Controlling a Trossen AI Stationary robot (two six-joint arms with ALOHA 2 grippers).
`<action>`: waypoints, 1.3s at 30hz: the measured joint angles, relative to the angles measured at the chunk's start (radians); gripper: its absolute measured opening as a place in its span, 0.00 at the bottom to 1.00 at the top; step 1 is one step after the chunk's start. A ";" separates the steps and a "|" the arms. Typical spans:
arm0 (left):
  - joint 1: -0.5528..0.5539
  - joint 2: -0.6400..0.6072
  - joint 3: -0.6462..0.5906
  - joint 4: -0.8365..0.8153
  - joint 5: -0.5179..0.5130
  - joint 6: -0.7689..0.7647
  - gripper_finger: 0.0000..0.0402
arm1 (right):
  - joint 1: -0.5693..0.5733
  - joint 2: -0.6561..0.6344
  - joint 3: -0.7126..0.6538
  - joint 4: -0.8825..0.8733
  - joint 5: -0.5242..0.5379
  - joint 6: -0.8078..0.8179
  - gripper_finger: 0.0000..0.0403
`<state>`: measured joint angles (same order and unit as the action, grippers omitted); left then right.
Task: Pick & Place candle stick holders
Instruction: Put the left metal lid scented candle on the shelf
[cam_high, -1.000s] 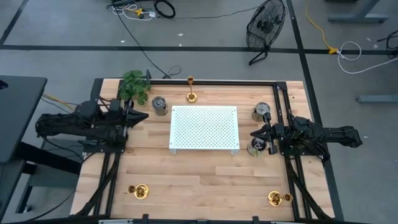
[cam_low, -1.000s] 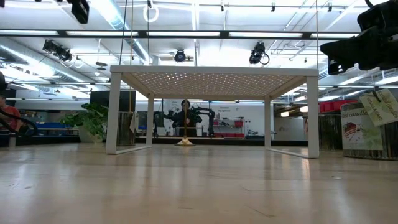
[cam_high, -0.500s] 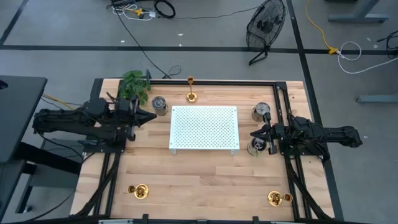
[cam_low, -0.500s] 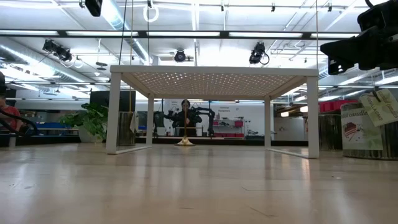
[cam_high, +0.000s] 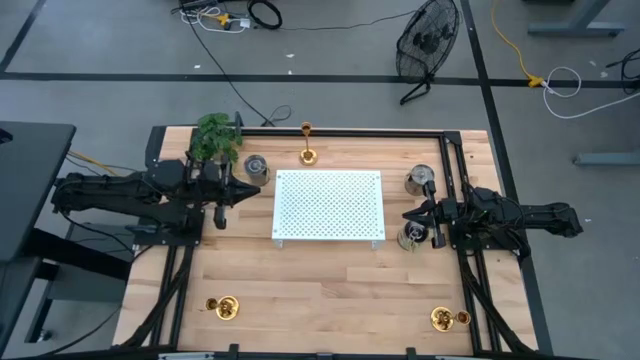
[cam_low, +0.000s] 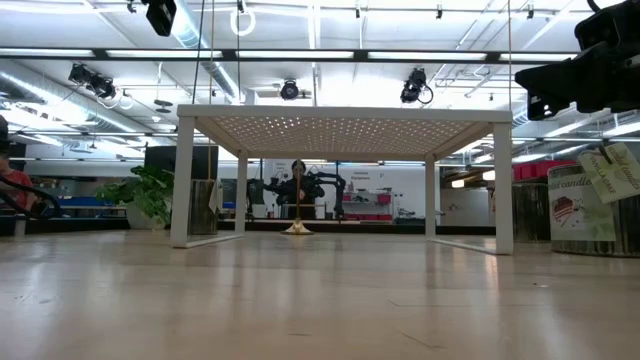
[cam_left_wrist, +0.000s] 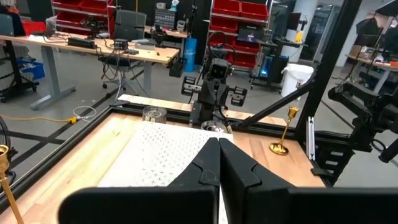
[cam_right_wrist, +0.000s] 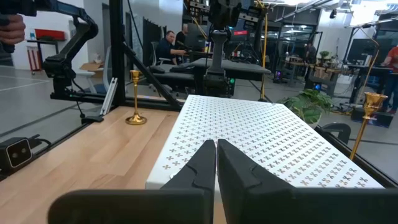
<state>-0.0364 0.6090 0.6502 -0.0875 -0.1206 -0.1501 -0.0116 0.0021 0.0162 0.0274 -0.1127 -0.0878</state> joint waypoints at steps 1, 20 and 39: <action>0.000 0.000 0.000 0.002 0.007 0.001 0.00 | 0.000 0.000 0.000 0.000 0.000 0.000 0.05; 0.000 0.000 0.000 0.000 0.009 0.040 0.00 | 0.000 0.000 0.000 0.000 0.000 0.000 0.05; 0.000 0.000 0.000 -0.040 0.001 0.042 0.00 | 0.000 0.000 0.000 0.000 0.000 0.000 0.05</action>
<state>-0.0360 0.6086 0.6502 -0.1272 -0.1196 -0.1085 -0.0116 0.0021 0.0161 0.0275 -0.1127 -0.0875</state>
